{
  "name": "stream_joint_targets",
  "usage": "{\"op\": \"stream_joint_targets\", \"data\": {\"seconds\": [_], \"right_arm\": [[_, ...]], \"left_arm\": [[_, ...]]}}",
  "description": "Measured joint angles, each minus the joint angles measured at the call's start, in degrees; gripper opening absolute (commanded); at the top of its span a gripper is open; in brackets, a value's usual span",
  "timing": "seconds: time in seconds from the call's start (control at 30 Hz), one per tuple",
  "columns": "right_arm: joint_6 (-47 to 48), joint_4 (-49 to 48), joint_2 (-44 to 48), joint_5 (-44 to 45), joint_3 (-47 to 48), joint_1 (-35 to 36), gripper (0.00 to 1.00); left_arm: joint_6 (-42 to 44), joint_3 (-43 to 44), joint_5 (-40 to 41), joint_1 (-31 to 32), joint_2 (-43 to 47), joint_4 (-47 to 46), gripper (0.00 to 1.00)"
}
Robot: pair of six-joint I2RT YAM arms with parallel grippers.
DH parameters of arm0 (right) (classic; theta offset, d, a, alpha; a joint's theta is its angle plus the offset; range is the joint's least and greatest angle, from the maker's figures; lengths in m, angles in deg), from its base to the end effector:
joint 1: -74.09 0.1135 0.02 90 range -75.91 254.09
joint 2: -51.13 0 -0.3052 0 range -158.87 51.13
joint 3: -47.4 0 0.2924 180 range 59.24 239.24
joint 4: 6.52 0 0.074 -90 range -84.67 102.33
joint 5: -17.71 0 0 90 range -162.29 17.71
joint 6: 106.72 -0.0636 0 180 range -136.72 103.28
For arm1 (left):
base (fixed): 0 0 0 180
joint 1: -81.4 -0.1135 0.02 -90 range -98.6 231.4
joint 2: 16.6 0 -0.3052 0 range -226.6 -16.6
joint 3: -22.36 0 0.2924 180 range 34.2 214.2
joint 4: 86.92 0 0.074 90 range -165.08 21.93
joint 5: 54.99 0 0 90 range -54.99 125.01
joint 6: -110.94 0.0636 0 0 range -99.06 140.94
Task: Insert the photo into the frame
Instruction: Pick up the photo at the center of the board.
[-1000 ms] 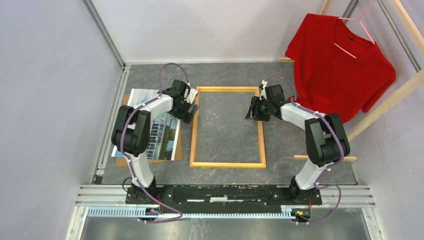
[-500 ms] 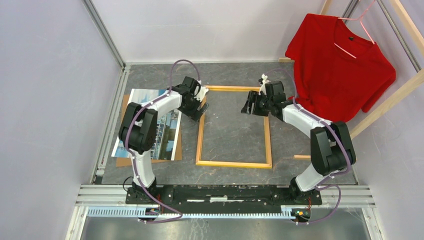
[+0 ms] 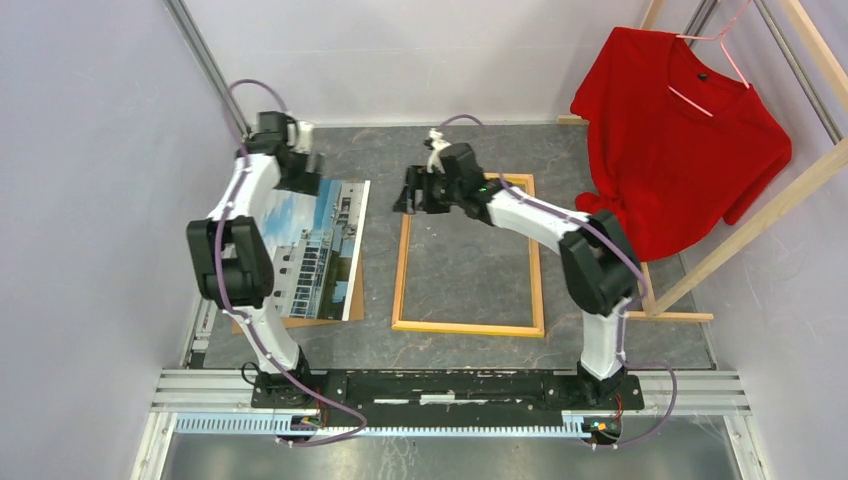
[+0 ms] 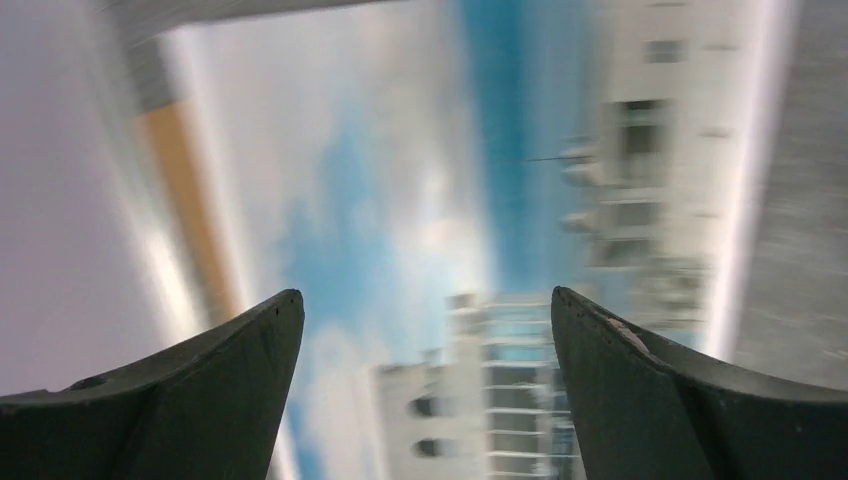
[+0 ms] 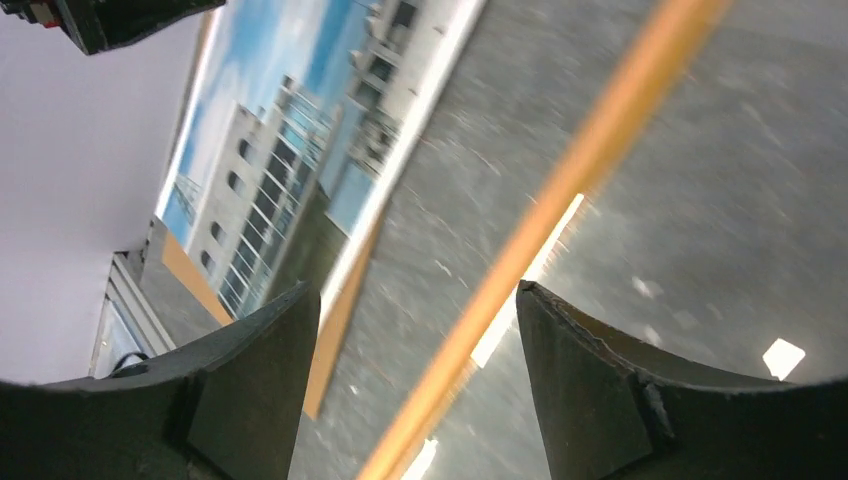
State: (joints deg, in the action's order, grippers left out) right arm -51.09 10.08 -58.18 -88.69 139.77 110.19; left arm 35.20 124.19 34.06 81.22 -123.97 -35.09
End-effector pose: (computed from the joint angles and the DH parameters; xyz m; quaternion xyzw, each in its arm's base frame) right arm 0.4041 0.3169 0.2417 -0.0806 0.8709 0.3727 0.3099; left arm 0.4763 0.0004 0.2607 0.1199 0.9522 0.0274 0.2797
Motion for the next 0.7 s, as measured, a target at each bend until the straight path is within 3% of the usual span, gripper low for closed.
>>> {"op": "stream_joint_targets", "data": {"seconds": [0.13,0.27,0.53,0.7], "right_arm": [[-1.9,-1.4,-10.1,0.4,11.6,3.8,0.84],[-3.5,-2.6,-17.6,1.3,17.6,5.6,0.85],[-7.6,-6.5,-27.2,4.3,21.9,5.8,0.85],[-9.1,-8.6,-29.3,5.6,23.8,6.2,0.84]], "left_arm": [[1.0,-0.8,6.2,-9.5,2.2,-1.3,0.95],[1.9,-4.2,11.5,-14.3,3.2,-4.5,0.92],[5.9,-17.6,23.7,-16.3,3.7,-16.6,0.88],[7.8,-20.1,27.1,-16.9,2.5,-21.8,0.88]]}}
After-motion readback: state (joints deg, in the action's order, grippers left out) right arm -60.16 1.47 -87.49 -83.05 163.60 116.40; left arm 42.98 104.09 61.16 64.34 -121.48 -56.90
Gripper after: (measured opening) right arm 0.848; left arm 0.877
